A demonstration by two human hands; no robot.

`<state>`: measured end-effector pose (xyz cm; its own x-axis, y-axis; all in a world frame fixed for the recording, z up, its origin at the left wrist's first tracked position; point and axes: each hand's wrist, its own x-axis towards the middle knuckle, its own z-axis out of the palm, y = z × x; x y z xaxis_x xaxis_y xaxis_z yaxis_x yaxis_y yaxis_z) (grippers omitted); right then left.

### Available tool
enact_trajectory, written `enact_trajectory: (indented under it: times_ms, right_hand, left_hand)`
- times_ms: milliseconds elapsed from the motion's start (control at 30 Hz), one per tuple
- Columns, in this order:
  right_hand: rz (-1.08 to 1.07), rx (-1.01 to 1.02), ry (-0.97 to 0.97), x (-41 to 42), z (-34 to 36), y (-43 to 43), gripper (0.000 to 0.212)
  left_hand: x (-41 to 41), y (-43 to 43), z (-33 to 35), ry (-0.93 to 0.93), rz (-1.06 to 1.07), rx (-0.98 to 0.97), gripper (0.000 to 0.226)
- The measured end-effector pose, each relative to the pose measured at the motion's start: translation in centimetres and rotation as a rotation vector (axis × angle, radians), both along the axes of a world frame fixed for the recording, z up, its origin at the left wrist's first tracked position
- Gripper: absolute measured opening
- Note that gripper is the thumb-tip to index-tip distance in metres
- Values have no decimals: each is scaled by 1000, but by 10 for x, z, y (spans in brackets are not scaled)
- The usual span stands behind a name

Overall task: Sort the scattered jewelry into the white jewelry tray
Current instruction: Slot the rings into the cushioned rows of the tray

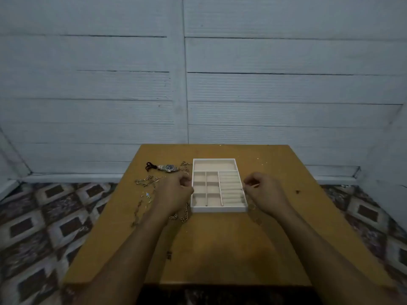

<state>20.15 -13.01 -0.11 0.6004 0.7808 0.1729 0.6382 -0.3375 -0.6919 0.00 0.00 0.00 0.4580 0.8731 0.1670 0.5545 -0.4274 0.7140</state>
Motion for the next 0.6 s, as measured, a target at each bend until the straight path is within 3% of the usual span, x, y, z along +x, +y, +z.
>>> enact_trajectory:
  times_ms: [600]
  right_hand:
    - [-130, -127, 75, -7, -32, 4, 22]
  left_hand:
    - [9, -8, -31, 124, 41, -98, 16]
